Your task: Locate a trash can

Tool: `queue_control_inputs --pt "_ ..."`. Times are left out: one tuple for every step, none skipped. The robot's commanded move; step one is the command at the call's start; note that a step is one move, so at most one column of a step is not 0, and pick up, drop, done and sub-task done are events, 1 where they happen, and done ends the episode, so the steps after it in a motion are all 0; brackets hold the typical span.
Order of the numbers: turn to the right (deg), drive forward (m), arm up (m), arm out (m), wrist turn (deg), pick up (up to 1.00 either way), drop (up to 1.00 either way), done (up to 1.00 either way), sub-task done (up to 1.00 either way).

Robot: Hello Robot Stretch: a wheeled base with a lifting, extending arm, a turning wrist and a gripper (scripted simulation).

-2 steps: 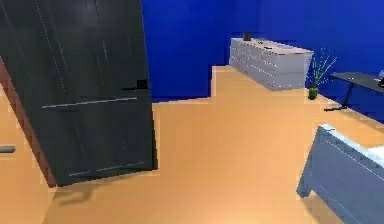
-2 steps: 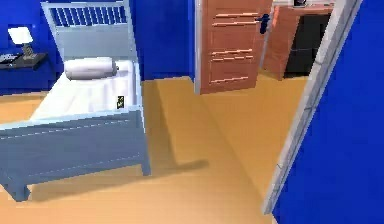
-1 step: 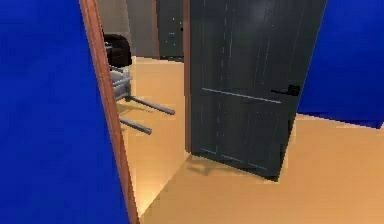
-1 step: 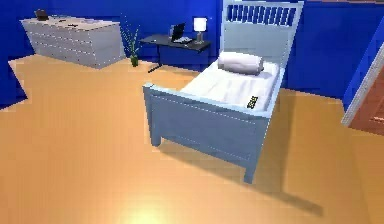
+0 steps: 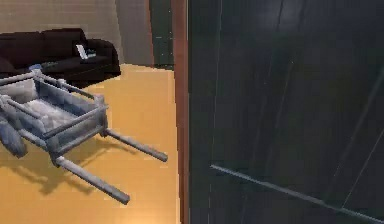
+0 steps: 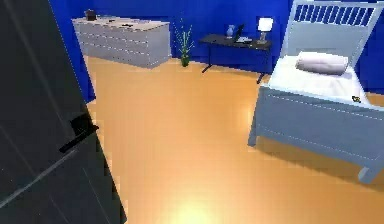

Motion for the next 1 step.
queue_control_inputs --pt "-15.0 0.0 0.0 0.0 0.0 0.0 0.0 0.0 0.0"
